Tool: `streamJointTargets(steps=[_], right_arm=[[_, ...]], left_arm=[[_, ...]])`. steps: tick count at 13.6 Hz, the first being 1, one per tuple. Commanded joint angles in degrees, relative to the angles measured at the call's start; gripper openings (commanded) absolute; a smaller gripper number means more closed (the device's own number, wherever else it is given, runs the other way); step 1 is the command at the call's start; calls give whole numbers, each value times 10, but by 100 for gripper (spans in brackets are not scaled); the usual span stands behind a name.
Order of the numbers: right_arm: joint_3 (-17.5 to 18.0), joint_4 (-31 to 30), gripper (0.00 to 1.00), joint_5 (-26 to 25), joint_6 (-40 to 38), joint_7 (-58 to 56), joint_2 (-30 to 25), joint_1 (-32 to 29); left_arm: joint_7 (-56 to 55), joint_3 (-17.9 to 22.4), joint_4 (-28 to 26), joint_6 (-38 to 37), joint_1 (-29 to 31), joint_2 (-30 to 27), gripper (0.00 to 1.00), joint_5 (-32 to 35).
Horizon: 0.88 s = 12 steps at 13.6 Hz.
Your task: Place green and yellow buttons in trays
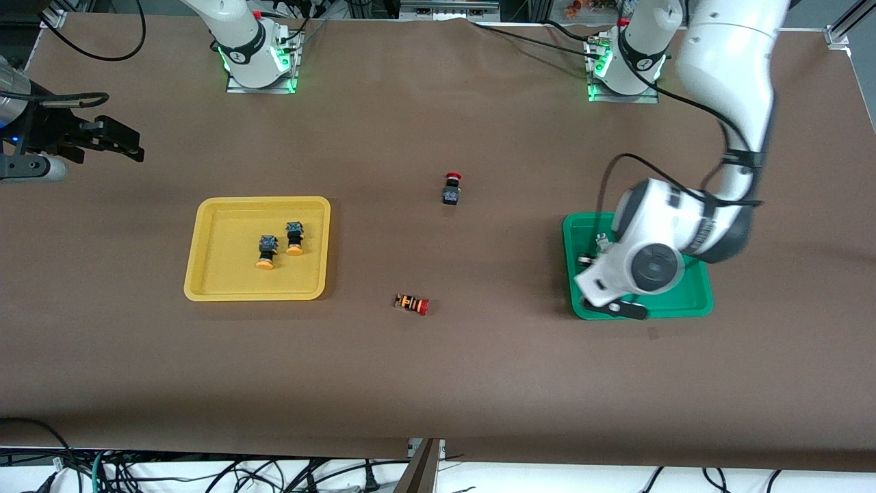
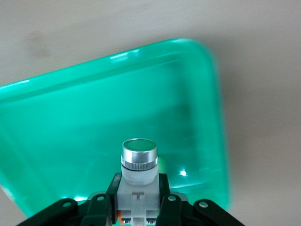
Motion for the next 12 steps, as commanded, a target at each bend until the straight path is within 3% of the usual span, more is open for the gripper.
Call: streamJointTargets(steps=[1,3,4,5,9,12], right_arm=[[0,12,100,-6,-10,-14,8,0],[0,12,100,-8,-10,-13,8,0],[0,12,100,-8,-10,-13,8,0],[0,12,100,-7,-9,-14,8,-1],[0,12,100,-7,-8,-10,11,0],[0,12,100,-7,-8,-8,11,1]], left_arm=[[30,-9,-42,25,37,6,0,21],[27,-9,-91,93,58,6,0,21],[27,-9,-97,105,71,6,17,21],[23,-9,-96,104,73,4,99,21],[20,-11,-79,69,74,-64,100,14],[21,-14,-29,2,74,-134,100,14]])
